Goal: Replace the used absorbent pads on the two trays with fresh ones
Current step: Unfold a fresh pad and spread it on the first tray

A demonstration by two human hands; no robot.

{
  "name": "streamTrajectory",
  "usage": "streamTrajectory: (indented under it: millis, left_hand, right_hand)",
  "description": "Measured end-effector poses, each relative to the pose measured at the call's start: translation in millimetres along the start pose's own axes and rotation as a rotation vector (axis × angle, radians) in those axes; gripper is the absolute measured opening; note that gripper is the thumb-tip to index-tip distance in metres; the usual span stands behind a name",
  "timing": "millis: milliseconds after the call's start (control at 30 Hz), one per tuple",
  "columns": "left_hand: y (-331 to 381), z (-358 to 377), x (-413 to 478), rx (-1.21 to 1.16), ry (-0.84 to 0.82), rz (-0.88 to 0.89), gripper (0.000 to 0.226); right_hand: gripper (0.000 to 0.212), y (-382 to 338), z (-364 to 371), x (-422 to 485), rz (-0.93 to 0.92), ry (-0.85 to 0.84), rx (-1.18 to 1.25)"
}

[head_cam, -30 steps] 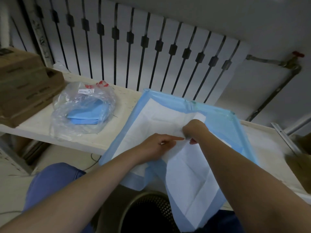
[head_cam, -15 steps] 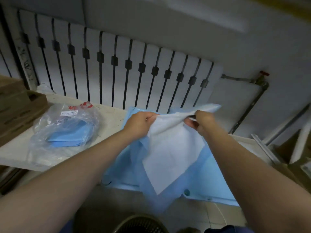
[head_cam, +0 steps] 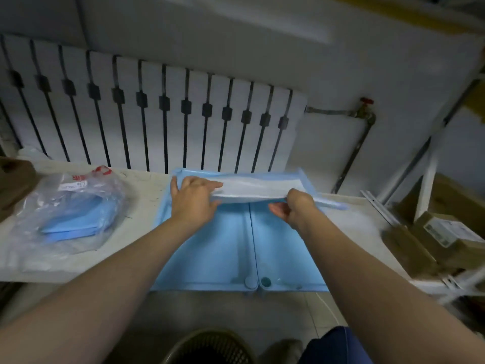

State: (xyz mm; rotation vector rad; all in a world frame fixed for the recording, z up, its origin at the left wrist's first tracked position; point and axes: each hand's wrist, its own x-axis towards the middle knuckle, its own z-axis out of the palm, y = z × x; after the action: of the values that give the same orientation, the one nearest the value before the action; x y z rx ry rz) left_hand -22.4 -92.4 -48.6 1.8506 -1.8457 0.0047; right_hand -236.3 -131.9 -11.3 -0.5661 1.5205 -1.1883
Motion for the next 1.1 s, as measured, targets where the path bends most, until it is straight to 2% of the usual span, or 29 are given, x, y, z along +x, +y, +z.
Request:
streamTrajectory:
  millis: [67, 167, 267, 367, 400, 600, 700, 800, 867, 933, 967, 1033, 1100]
  left_hand:
    - [3.3, 16.8, -19.9, 0.045, -0.159, 0.001, 0.06]
    - [19.0, 35.0, -38.7, 0.07, -0.235, 0.063, 0.068]
    - [35.9, 47.1, -45.6, 0.101, -0.24, 0.083, 0.058]
    - [39.4, 56.0, -48.4, 0.148, -0.236, 0.06, 0.032]
    - [37.9, 57.6, -48.7, 0.163, -0.23, 0.039, 0.03]
    - [29.3, 65.3, -46.4, 0.22, -0.15, 0.036, 0.036]
    - [32.5, 70.5, -47.1, 0.111, -0.197, 0.09, 0.038]
    - [45.0, 81.6, -50.5, 0.025, -0.311, 0.204, 0.049]
    - [51.3, 90.4, -52.7, 0.002, -0.299, 0.218, 0.039]
    - [54.1, 94.6, -54.7, -0.004, -0.257, 0.188, 0.033]
    - [55.2, 94.6, -55.8, 0.018, -0.25, 0.181, 0.034]
    - [58.8, 93.5, -55.7, 0.074, -0.247, 0.2, 0.036]
    - [63.3, 92.1, -53.0, 0.102, -0.227, 0.22, 0.033]
  right_hand:
    - [0.009, 13.9, -4.5, 0.5, 0.074, 0.013, -0.014]
    - [0.012, 25.6, -2.1, 0.6, 0.101, -0.023, -0.037]
    - [0.014, 30.0, -2.3, -0.2, 0.101, -0.043, -0.048]
    - [0.011, 31.9, -11.6, -2.0, 0.111, -0.044, -0.058]
    - [0.012, 32.6, -17.2, -2.3, 0.112, -0.037, -0.075]
    - [0.013, 53.1, -41.6, 2.6, 0.191, 0.065, -0.137]
    - [0.019, 63.5, -44.1, 1.3, 0.182, 0.069, -0.123]
    - [0.023, 66.8, -48.3, -5.1, 0.137, 0.013, -0.145]
    - [0.023, 67.7, -56.9, -6.4, 0.122, -0.006, -0.181]
    - [0.026, 70.4, -70.5, -4.7, 0.125, -0.006, -0.291]
    - [0.034, 72.6, -78.2, -1.2, 0.075, 0.012, -0.433]
    - [0.051, 74.0, -90.1, 6.1, -0.163, 0.116, -0.867]
    - [0.049, 74.3, -88.9, 8.0, -0.486, 0.213, -1.199]
